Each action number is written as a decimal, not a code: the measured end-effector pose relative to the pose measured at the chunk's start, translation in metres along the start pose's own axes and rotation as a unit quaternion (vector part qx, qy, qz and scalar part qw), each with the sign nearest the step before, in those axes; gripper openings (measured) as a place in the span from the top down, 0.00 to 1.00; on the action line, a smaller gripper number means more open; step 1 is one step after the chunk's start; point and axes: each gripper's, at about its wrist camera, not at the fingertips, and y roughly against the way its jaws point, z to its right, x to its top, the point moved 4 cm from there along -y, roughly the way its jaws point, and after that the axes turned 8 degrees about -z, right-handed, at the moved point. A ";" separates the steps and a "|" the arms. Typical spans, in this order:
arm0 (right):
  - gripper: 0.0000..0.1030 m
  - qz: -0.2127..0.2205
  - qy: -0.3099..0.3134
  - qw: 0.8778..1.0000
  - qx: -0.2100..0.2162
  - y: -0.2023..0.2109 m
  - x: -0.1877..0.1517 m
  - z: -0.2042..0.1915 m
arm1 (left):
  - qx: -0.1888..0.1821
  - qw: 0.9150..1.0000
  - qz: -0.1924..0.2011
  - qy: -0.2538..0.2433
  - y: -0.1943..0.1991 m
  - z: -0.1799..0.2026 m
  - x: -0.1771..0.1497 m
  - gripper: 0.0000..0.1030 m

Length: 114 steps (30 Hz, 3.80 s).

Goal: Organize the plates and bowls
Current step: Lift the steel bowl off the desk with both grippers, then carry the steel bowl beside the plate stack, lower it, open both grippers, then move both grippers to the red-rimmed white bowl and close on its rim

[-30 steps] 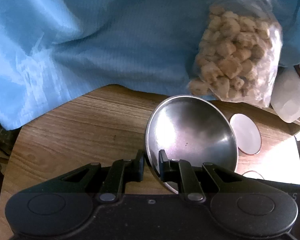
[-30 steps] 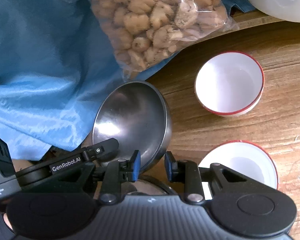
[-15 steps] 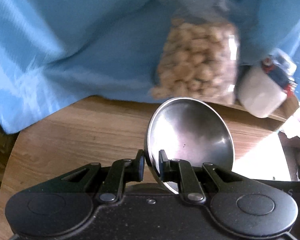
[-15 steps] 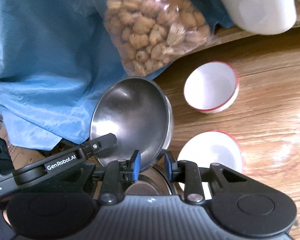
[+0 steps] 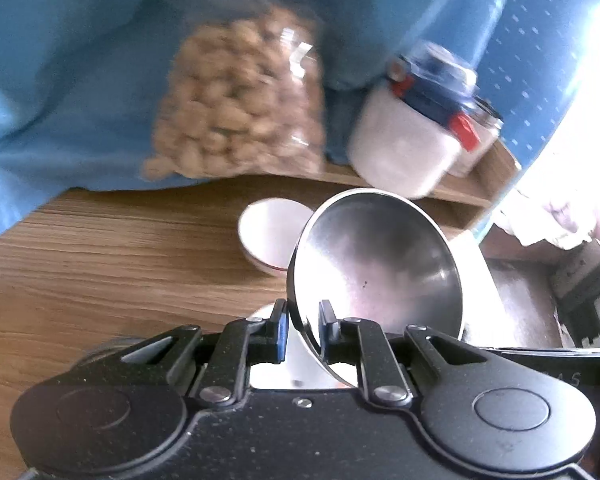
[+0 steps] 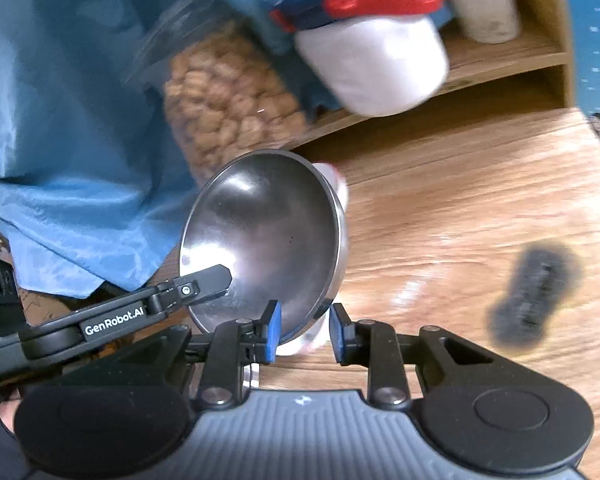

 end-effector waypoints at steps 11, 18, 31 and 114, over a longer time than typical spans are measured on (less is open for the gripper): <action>0.72 -0.026 -0.030 0.999 -0.029 0.027 -0.016 0.055 | -0.020 0.998 -0.050 -0.028 -0.034 0.057 -0.013 0.84; 0.72 -0.062 -0.020 0.997 -0.031 0.034 -0.020 0.075 | -0.015 0.997 -0.079 -0.014 -0.050 0.073 -0.028 0.84; 0.71 -0.159 0.034 0.986 -0.021 0.030 -0.032 0.093 | 0.038 0.991 -0.097 0.078 -0.054 0.090 -0.076 0.84; 0.03 -0.064 0.175 0.962 -0.201 -0.068 0.027 -0.018 | 0.119 0.981 -0.120 -0.100 -0.078 -0.056 0.019 0.01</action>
